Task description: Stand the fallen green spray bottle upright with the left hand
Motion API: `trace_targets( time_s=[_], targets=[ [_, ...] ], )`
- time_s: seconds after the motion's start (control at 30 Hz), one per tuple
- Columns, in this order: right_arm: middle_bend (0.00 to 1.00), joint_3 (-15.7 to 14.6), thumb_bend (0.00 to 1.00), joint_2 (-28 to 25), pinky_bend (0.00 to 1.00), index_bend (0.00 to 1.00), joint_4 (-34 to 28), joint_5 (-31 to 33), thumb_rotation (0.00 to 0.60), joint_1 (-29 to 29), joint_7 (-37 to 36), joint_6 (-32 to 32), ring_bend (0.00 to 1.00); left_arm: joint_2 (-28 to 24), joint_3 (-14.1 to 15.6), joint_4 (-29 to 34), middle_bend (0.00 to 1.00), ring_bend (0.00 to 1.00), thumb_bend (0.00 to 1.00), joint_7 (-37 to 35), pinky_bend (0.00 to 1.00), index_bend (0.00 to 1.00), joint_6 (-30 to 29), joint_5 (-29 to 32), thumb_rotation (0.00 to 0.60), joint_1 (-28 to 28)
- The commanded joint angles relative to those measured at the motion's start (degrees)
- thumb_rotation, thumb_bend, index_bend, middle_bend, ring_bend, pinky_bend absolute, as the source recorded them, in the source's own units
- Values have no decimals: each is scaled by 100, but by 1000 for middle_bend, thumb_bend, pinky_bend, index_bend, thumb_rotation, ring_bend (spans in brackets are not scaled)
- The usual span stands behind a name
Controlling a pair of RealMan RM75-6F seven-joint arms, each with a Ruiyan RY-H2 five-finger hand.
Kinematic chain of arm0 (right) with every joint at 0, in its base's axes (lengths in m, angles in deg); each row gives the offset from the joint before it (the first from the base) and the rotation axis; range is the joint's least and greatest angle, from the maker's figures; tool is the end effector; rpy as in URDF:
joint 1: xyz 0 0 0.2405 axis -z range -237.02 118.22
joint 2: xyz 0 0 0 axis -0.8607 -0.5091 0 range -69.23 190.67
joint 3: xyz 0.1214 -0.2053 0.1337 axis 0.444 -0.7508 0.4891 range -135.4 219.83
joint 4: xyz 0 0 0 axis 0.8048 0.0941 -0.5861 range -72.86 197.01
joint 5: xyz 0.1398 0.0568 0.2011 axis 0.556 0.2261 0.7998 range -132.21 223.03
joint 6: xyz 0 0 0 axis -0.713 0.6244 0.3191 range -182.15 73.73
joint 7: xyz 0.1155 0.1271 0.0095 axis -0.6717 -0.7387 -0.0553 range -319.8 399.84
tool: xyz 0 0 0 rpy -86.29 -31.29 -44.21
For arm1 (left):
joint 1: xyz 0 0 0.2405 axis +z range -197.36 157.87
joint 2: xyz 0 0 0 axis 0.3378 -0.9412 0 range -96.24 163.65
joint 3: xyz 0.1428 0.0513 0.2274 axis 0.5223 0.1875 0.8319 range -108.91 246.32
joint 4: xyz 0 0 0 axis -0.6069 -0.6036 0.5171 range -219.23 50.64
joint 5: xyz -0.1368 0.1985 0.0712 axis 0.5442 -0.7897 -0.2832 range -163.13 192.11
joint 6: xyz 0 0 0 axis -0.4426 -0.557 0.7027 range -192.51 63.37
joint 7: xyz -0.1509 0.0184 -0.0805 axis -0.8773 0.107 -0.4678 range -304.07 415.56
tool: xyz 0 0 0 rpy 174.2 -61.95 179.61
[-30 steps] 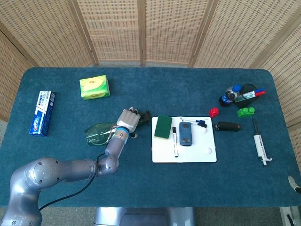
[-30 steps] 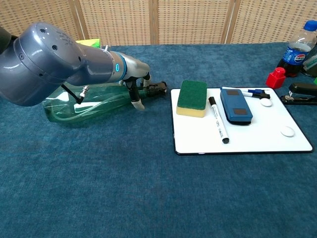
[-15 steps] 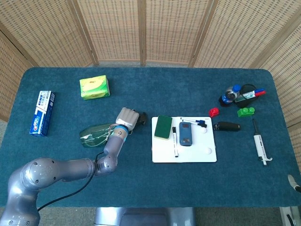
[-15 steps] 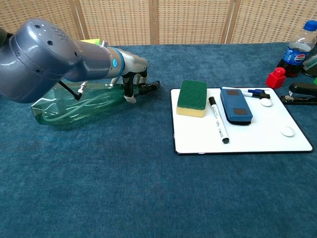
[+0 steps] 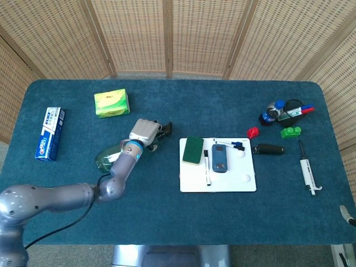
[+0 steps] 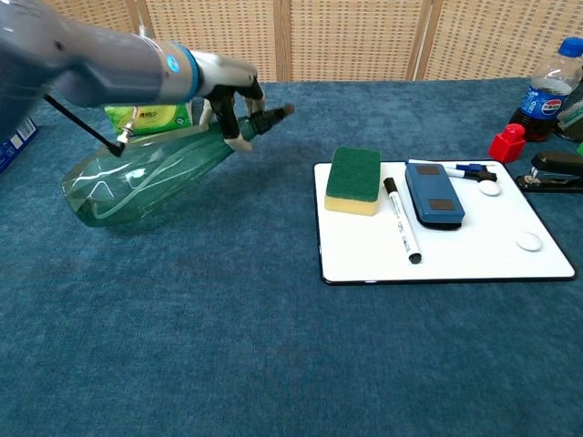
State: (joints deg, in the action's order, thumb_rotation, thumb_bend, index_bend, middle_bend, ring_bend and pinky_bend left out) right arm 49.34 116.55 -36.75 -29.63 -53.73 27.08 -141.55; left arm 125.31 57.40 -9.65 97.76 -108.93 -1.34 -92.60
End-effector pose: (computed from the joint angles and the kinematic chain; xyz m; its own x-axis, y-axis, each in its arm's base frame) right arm -0.3823 -0.1604 0.1973 0.2173 0.1079 0.9701 -0.9351 0.3082 0.1752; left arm -0.0473 0.4825 -0.0904 0.5702 0.3847 0.7259 0.8209 -0.3007 -0.4855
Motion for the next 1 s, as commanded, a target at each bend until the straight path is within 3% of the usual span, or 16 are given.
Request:
trace_targets(
  time_s=[0.03,0.3,0.57,0.8,1.0],
  targets=[
    [297,9,307,24,61,242,-1,-23,600,-26,10,14,20,-664,-445,745,495,563,458,-1307,761,474,-153,-1217,600,770],
    [297,42,308,70,61,241,-84,-65,600,-96,90,30,20,-1277,-890,1419,470,541,456,-3862,732,460,-676,-3418,600,2094],
    [297,48,307,73,61,239,-173,-114,600,-154,166,61,20,-1280,-736,1245,458,504,456,-5902,668,460,-1444,-5253,600,2905],
    [297,72,307,53,61,238,-300,-144,600,-230,259,102,20,-992,-545,514,446,476,456,-7390,682,460,-2445,-6295,600,3360],
    [297,77,307,54,61,239,-373,-135,600,-278,340,140,20,-639,-543,-30,437,469,457,-8423,677,456,-2996,-6512,600,3572]
  ],
)
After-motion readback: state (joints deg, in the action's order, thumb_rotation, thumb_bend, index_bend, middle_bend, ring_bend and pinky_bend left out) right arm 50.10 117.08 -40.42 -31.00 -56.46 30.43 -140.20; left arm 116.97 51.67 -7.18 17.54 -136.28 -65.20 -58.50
